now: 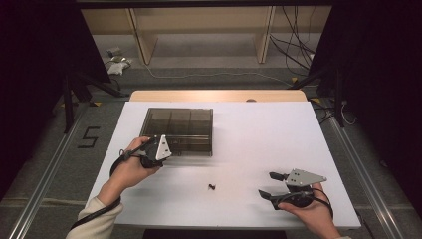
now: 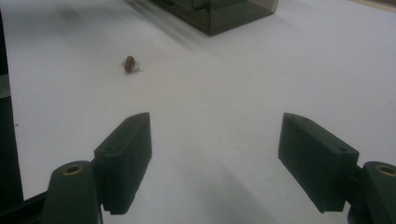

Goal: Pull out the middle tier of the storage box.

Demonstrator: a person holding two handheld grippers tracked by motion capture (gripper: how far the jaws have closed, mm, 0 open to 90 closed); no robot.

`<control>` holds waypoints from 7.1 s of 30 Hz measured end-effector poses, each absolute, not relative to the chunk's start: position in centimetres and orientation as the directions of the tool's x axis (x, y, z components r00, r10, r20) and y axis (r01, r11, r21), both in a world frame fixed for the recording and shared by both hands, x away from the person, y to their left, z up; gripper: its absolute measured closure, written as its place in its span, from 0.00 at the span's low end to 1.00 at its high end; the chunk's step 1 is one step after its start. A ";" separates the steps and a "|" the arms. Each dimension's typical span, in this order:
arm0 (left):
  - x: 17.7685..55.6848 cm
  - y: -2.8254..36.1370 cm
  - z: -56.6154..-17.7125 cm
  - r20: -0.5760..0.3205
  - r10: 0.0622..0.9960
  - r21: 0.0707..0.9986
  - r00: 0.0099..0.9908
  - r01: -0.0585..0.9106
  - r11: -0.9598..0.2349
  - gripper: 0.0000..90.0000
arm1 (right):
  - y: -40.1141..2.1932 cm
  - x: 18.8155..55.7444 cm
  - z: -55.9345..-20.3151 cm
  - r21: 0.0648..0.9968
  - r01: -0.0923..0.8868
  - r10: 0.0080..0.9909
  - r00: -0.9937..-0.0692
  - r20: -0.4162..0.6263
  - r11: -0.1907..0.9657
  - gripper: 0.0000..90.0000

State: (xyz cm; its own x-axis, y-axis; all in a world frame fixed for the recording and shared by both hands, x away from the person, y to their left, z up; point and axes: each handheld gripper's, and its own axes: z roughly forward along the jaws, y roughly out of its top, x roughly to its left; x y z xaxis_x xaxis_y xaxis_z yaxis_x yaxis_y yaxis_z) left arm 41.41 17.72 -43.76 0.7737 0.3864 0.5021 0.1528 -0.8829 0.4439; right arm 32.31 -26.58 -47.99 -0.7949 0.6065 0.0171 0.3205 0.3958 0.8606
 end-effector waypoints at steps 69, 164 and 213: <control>44.3 18.8 -42.4 0.399 0.083 0.284 0.913 -0.037 -0.958 0.92 | -26.6 32.3 -48.0 0.861 0.327 0.605 -0.795 0.027 0.390 0.30; 43.4 19.3 -42.1 0.345 0.073 0.316 0.936 -0.043 -0.948 0.93 | -26.7 32.3 -48.0 0.862 0.326 0.607 -0.794 0.028 0.387 0.30; 42.5 19.5 -42.2 0.339 0.050 0.316 0.939 -0.064 -0.946 0.94 | -26.7 32.3 -48.0 0.861 0.329 0.609 -0.793 0.029 0.387 0.31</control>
